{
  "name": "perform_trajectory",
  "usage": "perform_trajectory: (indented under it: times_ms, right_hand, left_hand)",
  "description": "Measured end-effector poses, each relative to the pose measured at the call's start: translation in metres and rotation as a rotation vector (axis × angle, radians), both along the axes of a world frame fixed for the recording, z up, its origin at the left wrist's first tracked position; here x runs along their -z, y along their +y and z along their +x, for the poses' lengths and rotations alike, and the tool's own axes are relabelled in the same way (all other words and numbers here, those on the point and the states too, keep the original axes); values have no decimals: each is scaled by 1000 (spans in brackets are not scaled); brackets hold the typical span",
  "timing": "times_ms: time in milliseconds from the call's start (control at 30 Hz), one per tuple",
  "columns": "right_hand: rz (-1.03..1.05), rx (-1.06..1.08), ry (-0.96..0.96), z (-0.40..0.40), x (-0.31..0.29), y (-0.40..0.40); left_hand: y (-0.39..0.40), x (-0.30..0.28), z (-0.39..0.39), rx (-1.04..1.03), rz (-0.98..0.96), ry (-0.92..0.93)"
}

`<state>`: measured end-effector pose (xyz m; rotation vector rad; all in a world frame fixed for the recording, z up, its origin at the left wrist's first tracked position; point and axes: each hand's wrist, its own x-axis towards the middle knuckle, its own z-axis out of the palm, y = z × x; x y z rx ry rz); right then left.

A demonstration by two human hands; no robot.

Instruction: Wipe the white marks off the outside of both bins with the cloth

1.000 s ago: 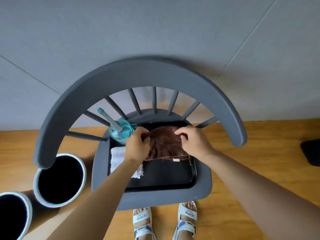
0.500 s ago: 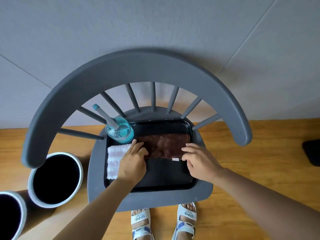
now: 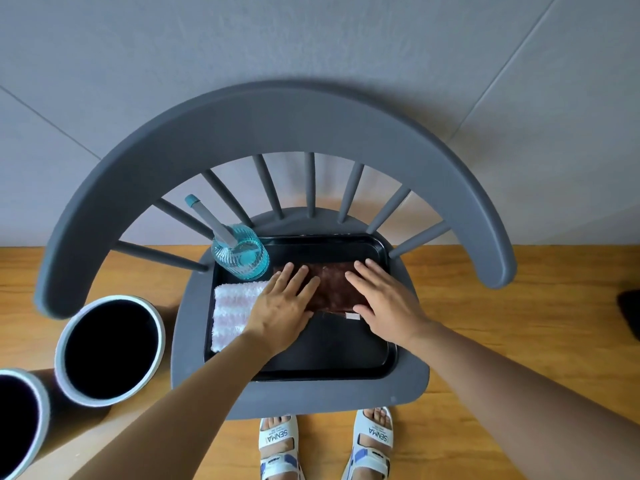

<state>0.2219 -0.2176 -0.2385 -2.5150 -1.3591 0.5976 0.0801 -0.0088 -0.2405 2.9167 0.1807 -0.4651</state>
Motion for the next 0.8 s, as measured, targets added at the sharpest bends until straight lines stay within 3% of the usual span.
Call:
perform_trajectory:
  times_ms: [133,533,800]
  right_hand:
    - [-18,-14,-40,1,5,2]
    - [-53,74,-116,19,9,42]
    - [-224,10,-130,11,5,40]
  left_hand:
    - [11,3,7,52,18,-37]
    - [15,15,43,-125,11,22]
    - [14,11,38,-64,-9,183]
